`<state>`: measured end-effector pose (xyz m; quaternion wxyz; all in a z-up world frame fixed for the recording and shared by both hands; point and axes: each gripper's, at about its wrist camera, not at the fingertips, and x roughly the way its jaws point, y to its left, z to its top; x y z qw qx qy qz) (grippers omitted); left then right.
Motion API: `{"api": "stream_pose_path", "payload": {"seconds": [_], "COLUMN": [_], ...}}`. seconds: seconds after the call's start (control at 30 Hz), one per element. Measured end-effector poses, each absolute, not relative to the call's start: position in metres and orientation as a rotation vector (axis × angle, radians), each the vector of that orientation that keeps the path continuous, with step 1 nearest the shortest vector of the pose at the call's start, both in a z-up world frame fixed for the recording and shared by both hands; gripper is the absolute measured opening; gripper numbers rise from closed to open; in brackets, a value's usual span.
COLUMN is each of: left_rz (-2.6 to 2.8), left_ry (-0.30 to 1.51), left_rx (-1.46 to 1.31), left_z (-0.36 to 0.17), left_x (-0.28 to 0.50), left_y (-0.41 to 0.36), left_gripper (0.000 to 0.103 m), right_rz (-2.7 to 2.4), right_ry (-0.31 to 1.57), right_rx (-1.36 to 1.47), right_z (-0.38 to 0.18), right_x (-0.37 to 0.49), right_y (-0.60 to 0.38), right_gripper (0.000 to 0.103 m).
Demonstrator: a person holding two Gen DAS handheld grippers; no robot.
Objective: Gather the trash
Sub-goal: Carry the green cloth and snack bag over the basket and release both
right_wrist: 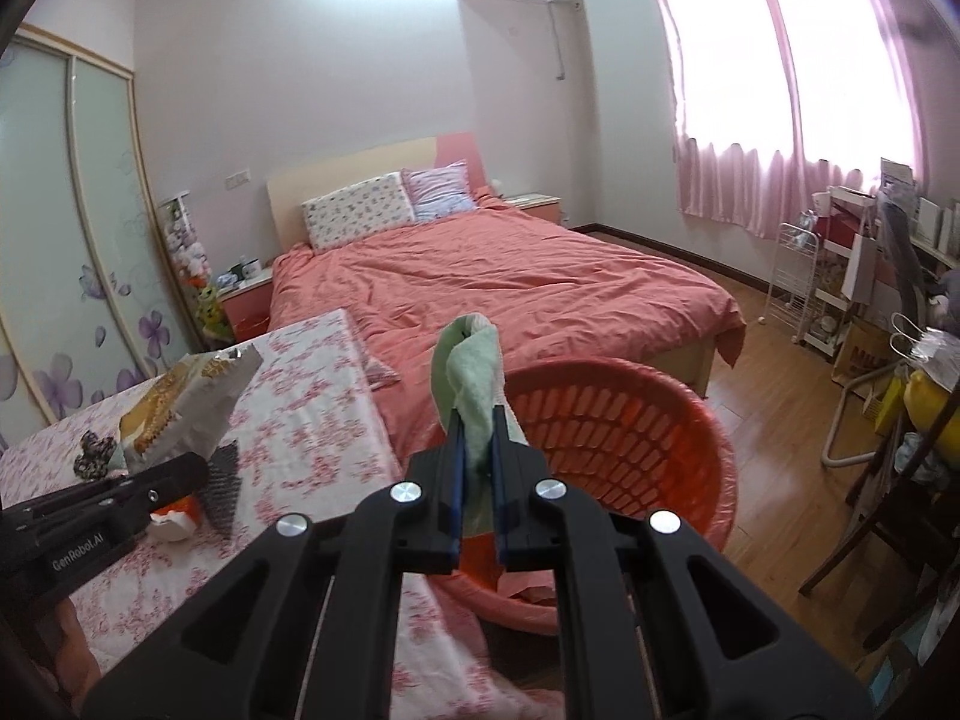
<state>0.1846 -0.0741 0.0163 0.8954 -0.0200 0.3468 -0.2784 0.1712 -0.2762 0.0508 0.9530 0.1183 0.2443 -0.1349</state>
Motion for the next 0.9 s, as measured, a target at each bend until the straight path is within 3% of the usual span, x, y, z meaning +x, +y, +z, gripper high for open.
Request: {"api": "stream_pose_path", "payload": {"seconds": [0.9], "left_rz": [-0.764], "left_ry": [0.778], "left_rx": [0.040], "left_z": [-0.007], "left_x": [0.189], "left_y": [-0.174], "left_gripper": [0.007], "right_rz": [-0.371], "right_ry": [0.484], "right_rx": [0.349], "right_z": [0.022], "right_x": [0.173], "right_y": [-0.348], "right_gripper": [0.009]}}
